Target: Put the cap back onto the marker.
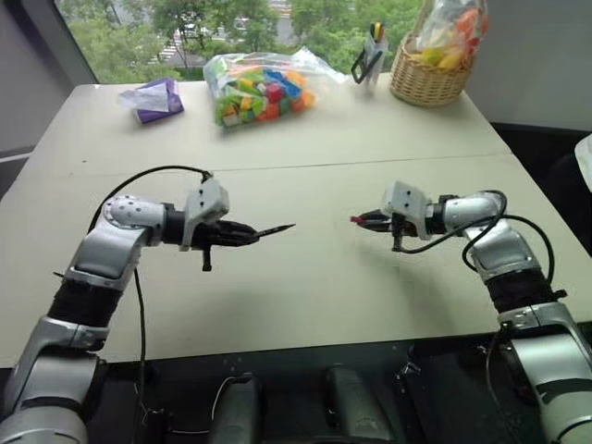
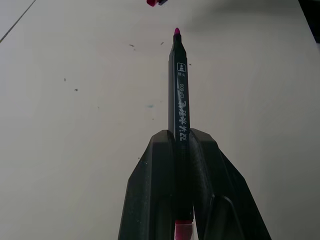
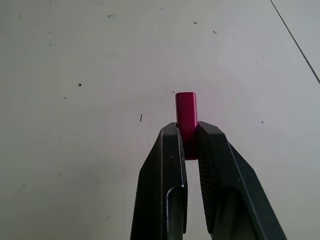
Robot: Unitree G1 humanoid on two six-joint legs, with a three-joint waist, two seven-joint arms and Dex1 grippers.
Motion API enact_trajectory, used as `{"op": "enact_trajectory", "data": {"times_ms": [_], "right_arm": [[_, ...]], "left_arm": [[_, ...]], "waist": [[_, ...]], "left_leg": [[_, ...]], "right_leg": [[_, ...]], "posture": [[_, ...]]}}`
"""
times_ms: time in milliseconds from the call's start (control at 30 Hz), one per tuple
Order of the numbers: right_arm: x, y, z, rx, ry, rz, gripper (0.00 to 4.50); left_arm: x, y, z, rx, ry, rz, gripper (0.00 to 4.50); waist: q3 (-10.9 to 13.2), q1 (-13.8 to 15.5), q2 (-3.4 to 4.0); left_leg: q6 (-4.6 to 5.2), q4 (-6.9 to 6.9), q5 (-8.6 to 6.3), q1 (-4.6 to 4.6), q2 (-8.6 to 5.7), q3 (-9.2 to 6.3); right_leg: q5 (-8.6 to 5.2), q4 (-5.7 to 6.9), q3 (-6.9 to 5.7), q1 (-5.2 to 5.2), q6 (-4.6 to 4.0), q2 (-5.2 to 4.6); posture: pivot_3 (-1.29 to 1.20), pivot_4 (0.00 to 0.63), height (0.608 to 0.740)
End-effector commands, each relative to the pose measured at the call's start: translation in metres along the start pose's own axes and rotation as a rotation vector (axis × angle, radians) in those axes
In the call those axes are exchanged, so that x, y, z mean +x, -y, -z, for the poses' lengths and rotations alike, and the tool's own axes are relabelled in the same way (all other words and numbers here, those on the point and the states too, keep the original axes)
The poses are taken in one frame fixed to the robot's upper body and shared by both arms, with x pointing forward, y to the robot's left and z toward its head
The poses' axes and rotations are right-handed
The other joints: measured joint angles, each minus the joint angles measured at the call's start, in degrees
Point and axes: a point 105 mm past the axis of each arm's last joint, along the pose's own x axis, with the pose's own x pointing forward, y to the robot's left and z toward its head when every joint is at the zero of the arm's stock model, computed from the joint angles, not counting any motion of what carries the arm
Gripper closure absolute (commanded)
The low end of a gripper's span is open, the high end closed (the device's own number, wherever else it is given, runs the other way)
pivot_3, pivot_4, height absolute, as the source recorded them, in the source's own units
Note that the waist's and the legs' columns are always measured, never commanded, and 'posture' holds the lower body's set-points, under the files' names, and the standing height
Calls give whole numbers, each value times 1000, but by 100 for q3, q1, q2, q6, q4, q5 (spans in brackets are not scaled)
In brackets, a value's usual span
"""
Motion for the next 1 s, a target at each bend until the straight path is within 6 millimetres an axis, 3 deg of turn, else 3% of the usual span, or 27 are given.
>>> {"op": "enact_trajectory", "data": {"times_ms": [33,267,1000], "right_arm": [[0,-3,-16,-93,-35,9,4453],[15,-15,-42,-160,-30,25,4453],[27,-20,-76,-229,29,29,4453]], "left_arm": [[2,-5,0,72,-25,0,4500],[8,-13,-8,150,-17,-26,4500],[16,-14,-21,175,18,-12,4500]], "waist": [[0,-6,0],[0,22,0],[0,24,0]], "left_leg": [[0,0,0,0,0,1],[0,4,0,-9,-1,1],[0,4,0,-10,-2,-2]], "right_leg": [[0,0,1,0,0,0],[0,1,0,-5,0,-3],[0,1,-1,-6,0,-3]], "posture": [[0,150,740],[0,150,740],[0,150,740]]}}
